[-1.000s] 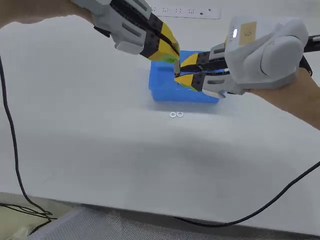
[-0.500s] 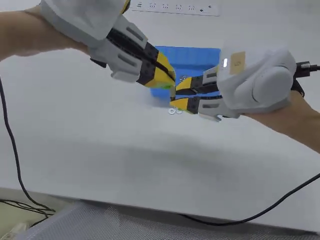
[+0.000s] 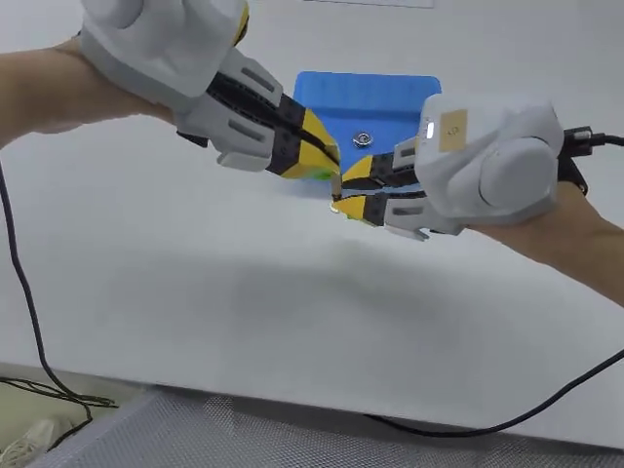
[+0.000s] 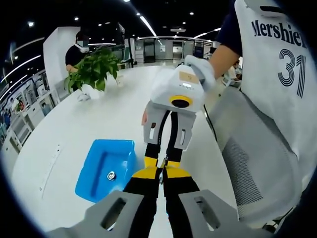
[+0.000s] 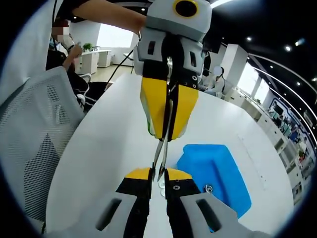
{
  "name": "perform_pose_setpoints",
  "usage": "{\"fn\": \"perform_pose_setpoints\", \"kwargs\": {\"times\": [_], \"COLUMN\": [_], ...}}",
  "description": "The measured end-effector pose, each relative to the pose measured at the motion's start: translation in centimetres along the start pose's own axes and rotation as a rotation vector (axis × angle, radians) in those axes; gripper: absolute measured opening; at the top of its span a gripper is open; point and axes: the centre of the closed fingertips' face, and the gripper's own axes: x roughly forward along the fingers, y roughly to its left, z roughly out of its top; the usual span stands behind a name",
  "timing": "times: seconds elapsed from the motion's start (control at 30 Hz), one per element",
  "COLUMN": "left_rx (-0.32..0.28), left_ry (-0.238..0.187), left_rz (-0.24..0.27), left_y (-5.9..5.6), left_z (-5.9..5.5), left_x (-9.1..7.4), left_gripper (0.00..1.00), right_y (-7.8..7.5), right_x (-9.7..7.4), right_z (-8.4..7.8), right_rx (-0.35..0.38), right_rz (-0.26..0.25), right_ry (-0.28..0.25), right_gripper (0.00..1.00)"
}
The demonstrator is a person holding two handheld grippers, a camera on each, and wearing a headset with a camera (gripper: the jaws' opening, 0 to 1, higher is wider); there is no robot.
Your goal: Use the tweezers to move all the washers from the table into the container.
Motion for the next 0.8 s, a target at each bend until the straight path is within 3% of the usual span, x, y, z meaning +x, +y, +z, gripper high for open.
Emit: {"fn": "perform_pose_setpoints", "kwargs": {"times": [0.4, 0.8], "left_rx": [-0.019, -0.023], "left_ry": [-0.006, 0.006], "left_rz": [0.008, 0.006], "left_y": [1.1, 1.1], "left_z": [-1.2, -2.0], "left_x": [0.9, 1.1], "left_gripper": [0.07, 0.07], "right_y": [-0.9, -0.6], "right_x": [1.2, 2.1], "right_z": [-1.6, -2.0], "right_rx": [0.033, 0.04], "right_rz": [0.005, 0.023], "right_ry": [0.016, 0.023], "right_gripper": [0.11, 0.11]}}
